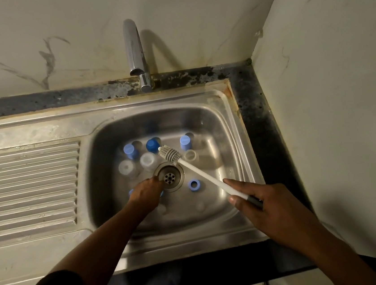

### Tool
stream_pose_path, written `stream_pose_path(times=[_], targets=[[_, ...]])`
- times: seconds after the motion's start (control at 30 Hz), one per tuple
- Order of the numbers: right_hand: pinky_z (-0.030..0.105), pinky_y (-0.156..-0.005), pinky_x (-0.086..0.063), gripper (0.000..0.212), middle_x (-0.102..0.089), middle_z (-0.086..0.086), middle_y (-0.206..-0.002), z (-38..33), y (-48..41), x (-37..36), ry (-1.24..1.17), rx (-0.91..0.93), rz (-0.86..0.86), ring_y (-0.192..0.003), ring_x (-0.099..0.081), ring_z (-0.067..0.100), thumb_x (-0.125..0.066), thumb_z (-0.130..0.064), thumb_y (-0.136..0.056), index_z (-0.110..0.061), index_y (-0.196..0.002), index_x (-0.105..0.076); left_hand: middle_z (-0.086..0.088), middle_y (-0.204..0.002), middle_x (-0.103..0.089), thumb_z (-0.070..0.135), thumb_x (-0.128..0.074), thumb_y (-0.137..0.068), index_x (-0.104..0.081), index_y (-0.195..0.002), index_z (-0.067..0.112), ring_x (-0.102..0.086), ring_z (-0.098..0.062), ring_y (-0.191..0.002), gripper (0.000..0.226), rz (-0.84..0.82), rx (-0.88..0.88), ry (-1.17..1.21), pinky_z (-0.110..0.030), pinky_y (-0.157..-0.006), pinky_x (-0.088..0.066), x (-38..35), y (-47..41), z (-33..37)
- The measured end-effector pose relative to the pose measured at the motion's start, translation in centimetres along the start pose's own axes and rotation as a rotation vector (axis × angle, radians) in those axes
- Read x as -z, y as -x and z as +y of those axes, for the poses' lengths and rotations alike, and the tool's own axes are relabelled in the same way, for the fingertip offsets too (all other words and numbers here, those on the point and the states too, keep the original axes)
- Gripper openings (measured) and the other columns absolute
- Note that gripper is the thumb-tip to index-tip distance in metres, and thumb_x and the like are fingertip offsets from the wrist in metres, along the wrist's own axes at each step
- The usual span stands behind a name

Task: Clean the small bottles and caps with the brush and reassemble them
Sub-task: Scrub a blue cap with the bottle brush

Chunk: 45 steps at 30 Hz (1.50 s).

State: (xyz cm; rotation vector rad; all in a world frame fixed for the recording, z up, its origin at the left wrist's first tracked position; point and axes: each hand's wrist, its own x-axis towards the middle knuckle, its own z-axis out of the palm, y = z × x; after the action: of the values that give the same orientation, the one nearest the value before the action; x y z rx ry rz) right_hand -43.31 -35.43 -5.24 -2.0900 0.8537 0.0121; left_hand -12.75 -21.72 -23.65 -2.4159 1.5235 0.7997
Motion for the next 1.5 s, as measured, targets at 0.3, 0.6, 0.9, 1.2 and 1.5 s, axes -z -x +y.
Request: stream_pose_path(times=[0.3, 0.6, 0.9, 1.2, 1.5], targets=[[0.024, -0.093, -0.058, 0.043, -0.073, -0.020, -0.118, -3.1, 0.7, 1.4, 0.018, 0.072, 0.027, -0.102, -0.068, -0.004, -0.053, -0.067, -0.094, -0.072, -0.135, -0.042, 0.007, -0.095, -0.076, 0.037, -0.083, -0.090, -0.077, -0.119, 0.026, -0.070, -0.001, -0.081, 0.032, 0.387, 0.139, 0.707, -0.019, -0.074, -0.052, 8.1, 7.3, -0.8], [0.031, -0.075, -0.061, 0.036, -0.075, -0.023, -0.089, -9.5, 0.5, 3.4, 0.135, 0.197, 0.018, -0.079, -0.070, -0.001, -0.050, -0.063, -0.100, -0.064, -0.136, -0.052, -0.025, -0.099, -0.075, 0.041, -0.057, -0.106, -0.072, -0.120, 0.004, -0.072, -0.032, -0.083, 0.042, 0.361, 0.137, 1.653, -0.034, -0.073, -0.063, 17.7, 16.6, -3.4], [0.013, -0.060, -0.042, 0.046, -0.060, -0.019, -0.081, -16.7, -0.5, 4.2, 0.495, 0.476, 0.101, -0.071, -0.059, 0.003, -0.038, -0.061, -0.103, -0.053, -0.149, -0.043, -0.018, -0.085, -0.066, 0.053, -0.057, -0.102, -0.073, -0.114, 0.001, -0.061, -0.023, -0.071, 0.055, 0.333, 0.116, 1.700, -0.034, -0.068, -0.052, 21.0, 20.1, -5.9], [0.020, -0.068, -0.053, 0.052, -0.062, -0.009, -0.104, -20.5, -1.3, 3.7, 0.770, 0.542, 0.143, -0.079, -0.062, 0.009, -0.024, -0.054, -0.108, -0.047, -0.160, -0.022, -0.019, -0.088, -0.067, 0.049, -0.063, -0.100, -0.073, -0.117, -0.002, -0.060, -0.022, -0.070, 0.055, 0.392, 0.089, 1.704, -0.036, -0.073, -0.048, 22.7, 21.6, -8.5], [0.011, -0.065, -0.045, 0.047, -0.061, -0.013, -0.073, -23.2, -1.1, 2.4, 0.518, 0.481, -0.009, -0.081, -0.062, -0.001, -0.038, -0.058, -0.105, -0.045, -0.149, -0.049, -0.022, -0.086, -0.064, 0.048, -0.060, -0.101, -0.081, -0.100, 0.001, -0.055, -0.024, -0.067, 0.051, 0.470, 0.029, 1.657, -0.037, -0.066, -0.046, 23.5, 21.9, -9.6]])
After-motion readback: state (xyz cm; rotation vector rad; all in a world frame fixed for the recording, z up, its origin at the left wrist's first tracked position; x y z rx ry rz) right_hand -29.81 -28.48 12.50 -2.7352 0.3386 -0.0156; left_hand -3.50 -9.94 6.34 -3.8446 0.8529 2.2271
